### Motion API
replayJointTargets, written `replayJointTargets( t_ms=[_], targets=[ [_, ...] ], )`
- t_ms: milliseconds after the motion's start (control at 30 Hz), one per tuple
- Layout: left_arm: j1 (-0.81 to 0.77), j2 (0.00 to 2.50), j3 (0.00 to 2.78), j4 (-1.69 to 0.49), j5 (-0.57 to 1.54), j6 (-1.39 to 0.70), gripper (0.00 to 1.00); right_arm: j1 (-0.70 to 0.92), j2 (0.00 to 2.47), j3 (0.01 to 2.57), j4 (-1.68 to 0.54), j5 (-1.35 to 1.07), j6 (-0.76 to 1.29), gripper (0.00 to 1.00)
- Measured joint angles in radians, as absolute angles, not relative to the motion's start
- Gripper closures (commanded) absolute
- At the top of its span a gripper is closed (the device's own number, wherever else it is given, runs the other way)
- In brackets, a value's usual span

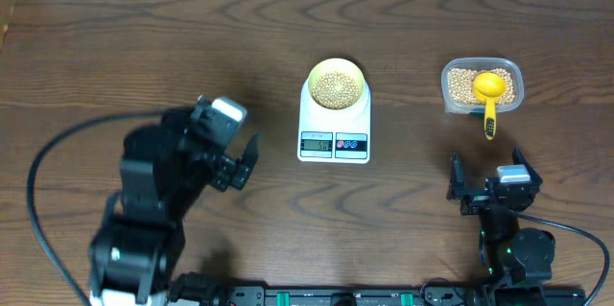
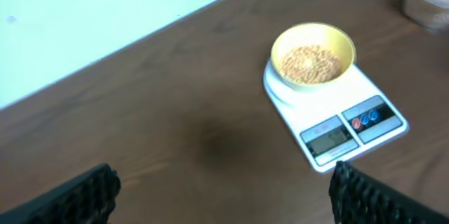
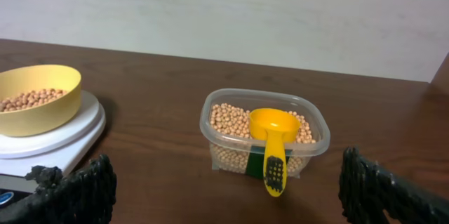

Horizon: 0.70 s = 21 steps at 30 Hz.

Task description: Scoop item into bowl and weigh 50g on scale

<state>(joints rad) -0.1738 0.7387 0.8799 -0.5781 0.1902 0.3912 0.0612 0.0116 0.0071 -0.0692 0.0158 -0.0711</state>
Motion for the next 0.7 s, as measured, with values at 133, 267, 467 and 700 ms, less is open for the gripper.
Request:
replayJointTargets(
  t_ms=[133, 267, 467, 700],
  targets=[
    [-0.174, 0.585, 0.709, -0.456, 0.161, 0.357, 0.02, 0.062, 0.012, 0.007, -0.069, 0.015, -0.071, 0.01],
    [-0.174, 0.430, 0.555, -0.346, 0.146, 0.321, 0.03, 0.062, 0.012, 0.007, -0.070, 0.015, -0.071, 0.01],
    [-0.173, 0.216, 0.344, -0.222, 0.110, 0.262, 0.02, 0.062, 0.012, 0.007, -0.070, 0.015, -0.071, 0.01],
    [-0.163, 0.069, 0.239, -0.209, 0.085, 0.242, 0.03, 0.062, 0.012, 0.007, -0.070, 0.015, -0.071, 0.01]
  ],
)
